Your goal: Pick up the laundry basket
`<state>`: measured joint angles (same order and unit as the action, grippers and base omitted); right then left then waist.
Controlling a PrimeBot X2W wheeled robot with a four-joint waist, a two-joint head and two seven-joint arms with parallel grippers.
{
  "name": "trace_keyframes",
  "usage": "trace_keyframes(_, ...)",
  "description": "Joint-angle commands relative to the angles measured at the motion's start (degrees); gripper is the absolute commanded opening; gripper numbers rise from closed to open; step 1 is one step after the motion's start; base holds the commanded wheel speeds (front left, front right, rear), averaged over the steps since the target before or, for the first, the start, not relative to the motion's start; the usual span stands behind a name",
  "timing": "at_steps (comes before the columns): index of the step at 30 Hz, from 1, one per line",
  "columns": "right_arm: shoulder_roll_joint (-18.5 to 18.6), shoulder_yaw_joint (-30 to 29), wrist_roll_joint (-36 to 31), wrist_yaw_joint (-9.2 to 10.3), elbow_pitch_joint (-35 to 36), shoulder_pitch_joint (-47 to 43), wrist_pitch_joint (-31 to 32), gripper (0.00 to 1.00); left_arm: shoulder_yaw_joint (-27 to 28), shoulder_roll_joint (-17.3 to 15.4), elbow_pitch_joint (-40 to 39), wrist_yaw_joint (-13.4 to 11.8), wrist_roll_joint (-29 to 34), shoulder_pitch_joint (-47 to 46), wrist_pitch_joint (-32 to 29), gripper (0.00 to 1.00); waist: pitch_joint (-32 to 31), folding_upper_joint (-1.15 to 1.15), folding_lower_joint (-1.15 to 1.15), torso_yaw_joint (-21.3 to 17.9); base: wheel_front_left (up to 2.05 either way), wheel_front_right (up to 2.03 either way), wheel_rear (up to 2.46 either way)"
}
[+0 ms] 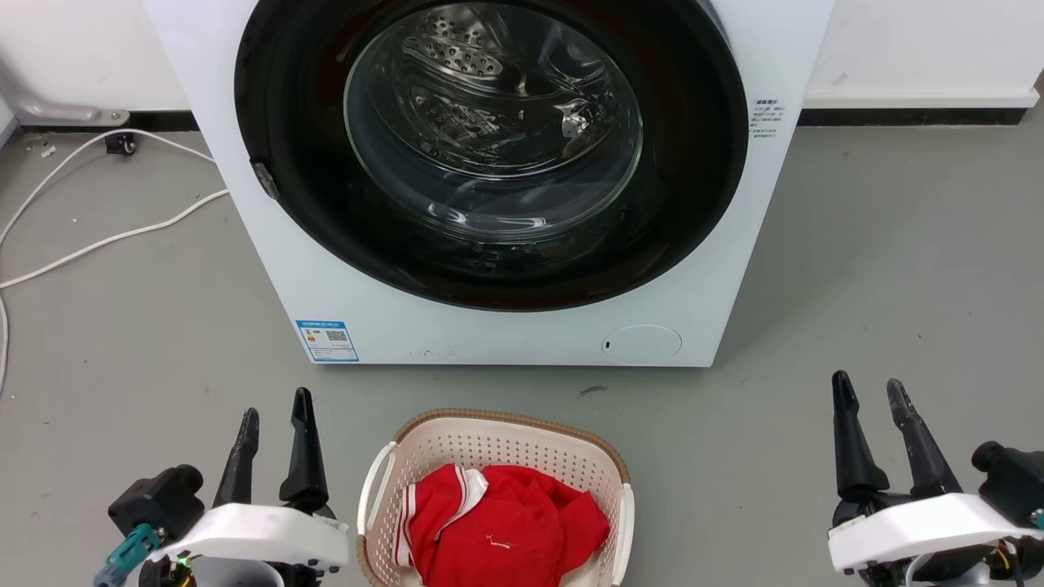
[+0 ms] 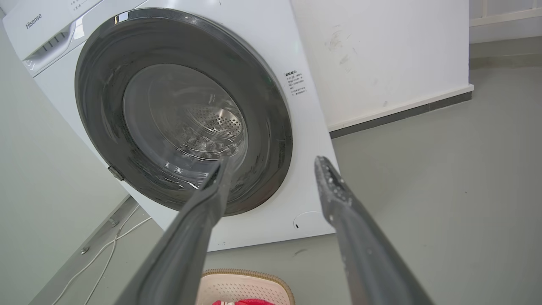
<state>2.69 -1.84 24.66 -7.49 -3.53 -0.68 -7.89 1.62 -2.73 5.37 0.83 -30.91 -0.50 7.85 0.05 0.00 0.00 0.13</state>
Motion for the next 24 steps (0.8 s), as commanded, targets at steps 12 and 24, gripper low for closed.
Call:
trace_keyframes(12,0.24,0.39,-10.57,0.00,1.24,-1.11,-2.19,1.00,-0.42,-0.20,-0.69,-0.28,8.45,0.68,2.24,1.00,-0.07,0.00,0.00,0.08,0.00,0.00,0.00)
trace_keyframes(24,0.26,0.49,-17.35,0.00,1.72,-1.89,-3.78,1.00,-0.27,-0.20,-0.76,-0.47,15.00,1.25,3.80,1.00,-0.04,0.00,0.00,-0.08,0.00,0.00,0.00)
